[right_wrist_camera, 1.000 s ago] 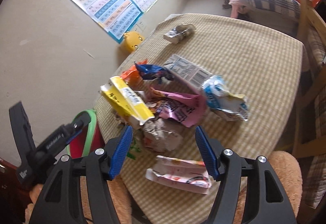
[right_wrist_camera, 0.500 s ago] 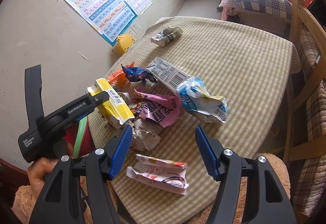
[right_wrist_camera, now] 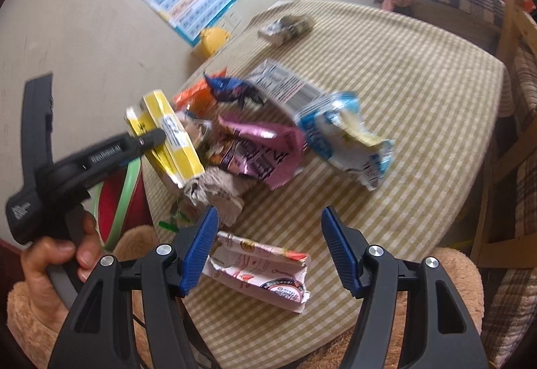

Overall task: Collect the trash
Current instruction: 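Return both tools to the table pile, then grasp the yellow box with the left gripper while the right gripper grasps the white wrappers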

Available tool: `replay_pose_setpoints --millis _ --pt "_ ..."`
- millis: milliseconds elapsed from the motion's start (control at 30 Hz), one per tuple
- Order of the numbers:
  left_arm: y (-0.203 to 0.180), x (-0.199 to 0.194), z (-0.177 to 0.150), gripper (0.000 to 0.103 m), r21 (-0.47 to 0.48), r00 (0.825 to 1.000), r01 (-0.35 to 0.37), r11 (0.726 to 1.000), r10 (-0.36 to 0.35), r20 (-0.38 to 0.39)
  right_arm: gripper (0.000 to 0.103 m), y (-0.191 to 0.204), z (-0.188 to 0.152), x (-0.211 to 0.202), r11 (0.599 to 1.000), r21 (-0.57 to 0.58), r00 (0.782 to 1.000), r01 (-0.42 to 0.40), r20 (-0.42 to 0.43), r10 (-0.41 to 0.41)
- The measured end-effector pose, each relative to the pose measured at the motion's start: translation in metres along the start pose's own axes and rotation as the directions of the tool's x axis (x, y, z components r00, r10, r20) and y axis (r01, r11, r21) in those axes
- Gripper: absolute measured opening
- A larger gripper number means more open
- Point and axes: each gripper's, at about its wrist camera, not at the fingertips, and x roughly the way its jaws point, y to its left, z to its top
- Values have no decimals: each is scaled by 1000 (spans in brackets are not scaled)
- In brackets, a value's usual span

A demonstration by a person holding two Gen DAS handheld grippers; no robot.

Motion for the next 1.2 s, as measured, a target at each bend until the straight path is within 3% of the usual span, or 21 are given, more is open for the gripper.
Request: replay_pose_setpoints --millis 167,367,567,733,833,867,933,967,1100,1200 --pt "16 -11 -6 21 -8 1000 2 1000 -2 -5 64 12 -6 16 995 -102 996 -2 -87 -7" --pt "30 -22 -12 19 -22 1000 13 1000 -13 -10 72 21 -16 33 977 -213 981 6 -190 -47" --pt "38 -24 -14 17 -35 1000 18 999 -19 -11 79 38 -23 55 924 -375 961 75 -220 -167" --pt "45 -25 -14 17 -50 1000 23 998 -24 -9 79 47 -30 63 883 -456 952 113 -205 -228" --pt "48 -21 -14 17 -55 1000 22 998 -23 -18 71 47 -32 59 882 -458 955 114 -195 -225" --pt "48 -18 -15 17 -54 1000 19 998 -20 -24 65 48 -32 58 886 -450 957 112 -190 -218" --pt "47 -13 -17 17 -48 999 13 999 -15 -39 41 44 -32 53 898 -426 959 107 -195 -207" --pt "47 -8 -19 17 -43 999 12 999 -15 -52 38 42 -33 50 911 -401 961 97 -200 -190" --pt "47 6 -27 41 -31 996 0 1000 -3 -91 36 38 -32 47 924 -373 964 84 -204 -170" --pt "50 14 -32 51 -38 993 -3 999 -1 -120 44 35 -25 43 930 -360 968 71 -201 -152"
